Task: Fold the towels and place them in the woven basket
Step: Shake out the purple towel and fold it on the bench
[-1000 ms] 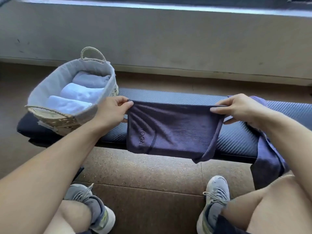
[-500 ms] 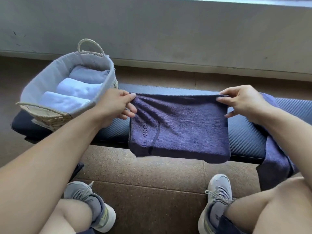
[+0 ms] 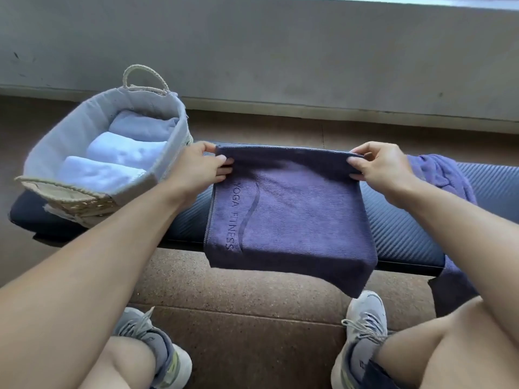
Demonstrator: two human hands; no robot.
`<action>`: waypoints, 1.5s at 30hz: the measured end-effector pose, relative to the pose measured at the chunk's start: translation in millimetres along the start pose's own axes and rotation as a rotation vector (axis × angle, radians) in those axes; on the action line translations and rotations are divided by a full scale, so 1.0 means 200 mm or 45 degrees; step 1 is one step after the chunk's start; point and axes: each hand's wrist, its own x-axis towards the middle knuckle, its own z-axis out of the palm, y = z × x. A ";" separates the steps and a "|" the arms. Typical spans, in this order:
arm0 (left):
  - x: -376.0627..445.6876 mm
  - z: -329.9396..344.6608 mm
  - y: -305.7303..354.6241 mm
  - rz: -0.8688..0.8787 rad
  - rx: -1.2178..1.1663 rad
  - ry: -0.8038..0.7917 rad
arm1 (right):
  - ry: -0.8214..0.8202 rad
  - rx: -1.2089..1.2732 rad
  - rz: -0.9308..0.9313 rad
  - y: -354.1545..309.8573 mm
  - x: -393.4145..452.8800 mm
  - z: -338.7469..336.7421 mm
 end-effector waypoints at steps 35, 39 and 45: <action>-0.18 0.09 -0.29 0.241 1.505 -0.109 | -0.231 -1.003 -0.385 0.06 -0.26 0.31; -0.18 0.14 -0.28 0.441 1.448 0.024 | -0.314 -1.072 -0.343 0.06 -0.27 0.33; -0.11 0.21 -0.25 0.476 1.458 -0.160 | -0.420 -1.208 -0.374 0.06 -0.28 0.35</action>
